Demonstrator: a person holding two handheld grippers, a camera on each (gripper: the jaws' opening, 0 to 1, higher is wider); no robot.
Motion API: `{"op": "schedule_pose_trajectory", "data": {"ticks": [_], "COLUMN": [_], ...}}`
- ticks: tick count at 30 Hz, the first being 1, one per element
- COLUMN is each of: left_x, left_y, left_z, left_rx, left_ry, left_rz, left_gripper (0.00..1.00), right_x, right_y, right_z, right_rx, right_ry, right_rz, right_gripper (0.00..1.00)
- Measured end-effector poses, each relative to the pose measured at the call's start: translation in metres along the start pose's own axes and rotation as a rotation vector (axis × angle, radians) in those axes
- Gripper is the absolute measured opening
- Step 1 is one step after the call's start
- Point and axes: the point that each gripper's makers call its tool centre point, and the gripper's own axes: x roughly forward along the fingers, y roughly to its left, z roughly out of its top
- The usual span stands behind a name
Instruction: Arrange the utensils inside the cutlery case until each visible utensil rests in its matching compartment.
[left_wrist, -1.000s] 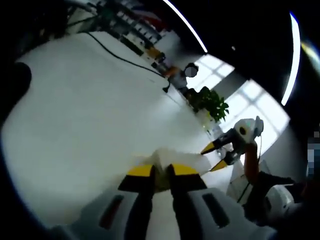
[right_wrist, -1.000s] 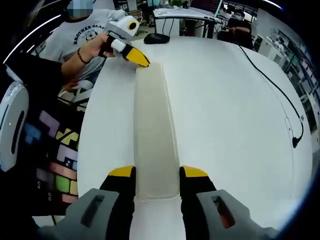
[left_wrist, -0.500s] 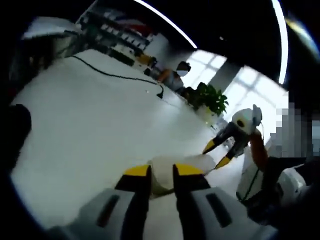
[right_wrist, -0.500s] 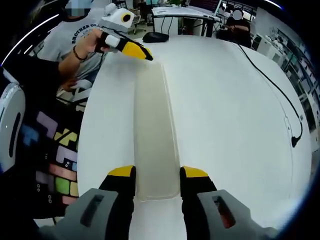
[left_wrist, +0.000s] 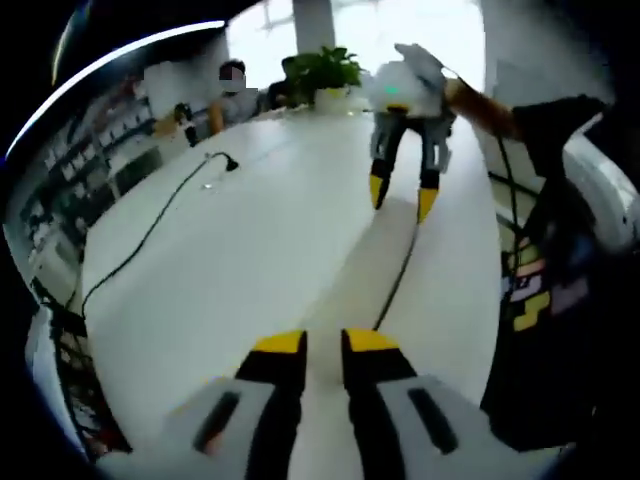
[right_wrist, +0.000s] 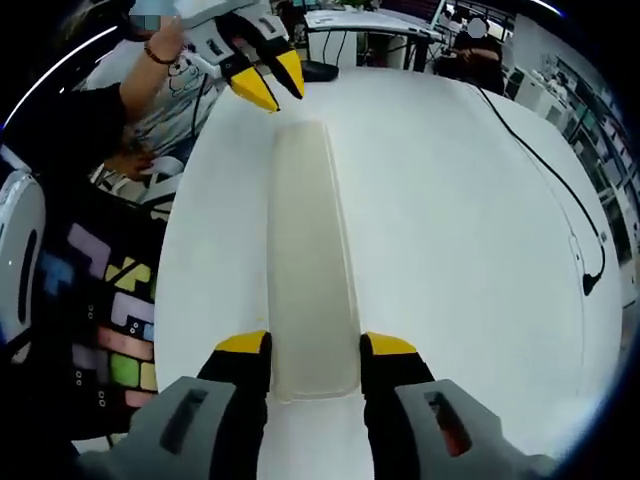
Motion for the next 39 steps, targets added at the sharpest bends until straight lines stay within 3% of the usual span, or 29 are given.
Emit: {"op": "schedule_pose_trajectory", "data": {"ticks": [6, 13, 17, 24, 25, 26, 28, 29, 35, 36, 39], "left_x": [0.008, 0.019, 0.022, 0.024, 0.027, 0.029, 0.029, 0.030, 0.033, 0.032, 0.033], "left_y": [0.001, 0.004, 0.000, 0.000, -0.002, 0.000, -0.002, -0.002, 0.007, 0.010, 0.008], "left_z": [-0.013, -0.022, -0.019, -0.022, -0.020, -0.018, -0.020, -0.020, -0.019, -0.026, -0.024], "left_rx": [0.165, 0.205, 0.172, 0.154, 0.184, 0.226, 0.222, 0.175, 0.188, 0.171, 0.198], "left_ry": [0.131, 0.242, 0.267, 0.365, 0.349, 0.360, 0.414, 0.433, 0.470, 0.496, 0.484], "left_rz": [-0.040, -0.073, -0.127, -0.148, -0.151, -0.136, -0.147, -0.159, -0.180, -0.175, -0.191], "left_gripper": [0.16, 0.15, 0.15, 0.17, 0.17, 0.16, 0.16, 0.16, 0.08, 0.08, 0.08], "right_x": [0.000, 0.000, 0.000, 0.006, 0.004, 0.005, 0.006, 0.006, 0.006, 0.007, 0.007], "right_y": [0.000, -0.001, -0.001, 0.000, -0.007, -0.003, -0.005, -0.005, -0.004, -0.004, -0.003], "right_z": [0.000, 0.000, 0.000, -0.003, -0.003, -0.004, -0.004, -0.004, -0.005, -0.005, -0.005], "right_rx": [-0.001, 0.000, -0.002, -0.021, -0.059, -0.032, -0.026, -0.024, -0.033, -0.029, -0.031], "right_ry": [0.009, 0.022, 0.032, 0.060, 0.067, 0.071, 0.074, 0.080, 0.083, 0.079, 0.075], "right_rz": [0.000, 0.001, 0.002, 0.010, -0.029, -0.011, 0.002, 0.008, 0.021, 0.022, 0.025], "right_gripper": [0.36, 0.36, 0.36, 0.37, 0.37, 0.37, 0.37, 0.37, 0.37, 0.37, 0.37]}}
